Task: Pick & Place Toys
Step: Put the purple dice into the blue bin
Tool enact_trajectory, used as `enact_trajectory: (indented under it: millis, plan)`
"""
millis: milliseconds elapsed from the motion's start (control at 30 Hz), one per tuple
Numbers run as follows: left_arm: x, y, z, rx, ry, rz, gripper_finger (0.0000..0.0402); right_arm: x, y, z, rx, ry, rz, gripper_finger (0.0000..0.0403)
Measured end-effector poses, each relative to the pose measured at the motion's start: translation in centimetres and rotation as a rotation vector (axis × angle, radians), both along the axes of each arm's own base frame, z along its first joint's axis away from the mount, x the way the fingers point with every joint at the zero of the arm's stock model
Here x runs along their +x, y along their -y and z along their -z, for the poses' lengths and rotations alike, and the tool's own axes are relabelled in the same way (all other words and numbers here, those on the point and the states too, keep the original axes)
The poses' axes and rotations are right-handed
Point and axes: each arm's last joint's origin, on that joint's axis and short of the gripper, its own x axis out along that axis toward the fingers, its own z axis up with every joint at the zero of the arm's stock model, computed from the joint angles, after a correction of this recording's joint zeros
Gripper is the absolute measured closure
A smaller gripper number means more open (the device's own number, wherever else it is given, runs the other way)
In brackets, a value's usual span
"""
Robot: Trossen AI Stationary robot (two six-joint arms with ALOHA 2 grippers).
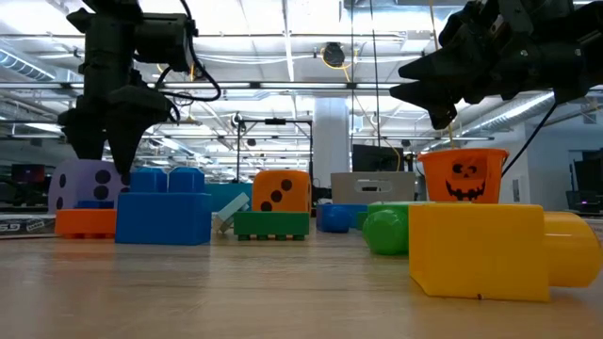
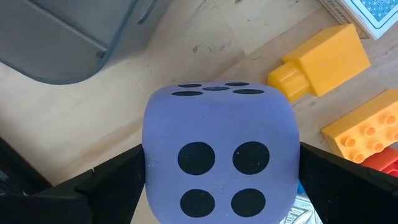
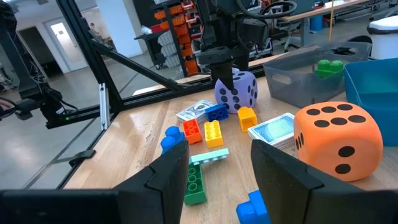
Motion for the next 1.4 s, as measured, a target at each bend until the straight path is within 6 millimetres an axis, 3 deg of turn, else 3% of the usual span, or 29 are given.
enact_trajectory:
  millis: [733,1000,1100,1267,1400]
  plan:
    - [0.0,0.0,0.0,0.003,-0.001,-0.012,0.0012,0.0,0.0,0.0,0.000,0.000,0.000,0.0236]
    - [0.0,0.0,0.0,-0.003,-0.002,-0.090,0.0080,0.0,0.0,0.0,0.000,0.000,0.000,0.0236]
    - [0.1,0.1,-0.1,0.000,0.004,-0.105,0.0088,0.0,0.0,0.0,0.000,0.000,0.000,0.0236]
    - [0.9,0.2,-1.1,0.002,0.041,-0.082,0.0085,0.0,0.0,0.0,0.000,0.000,0.000,0.0236]
    - [1.6,0.2,-3.2,-0.015,0.135,-0.052,0.0092,0.0,0.0,0.0,0.000,0.000,0.000,0.0236]
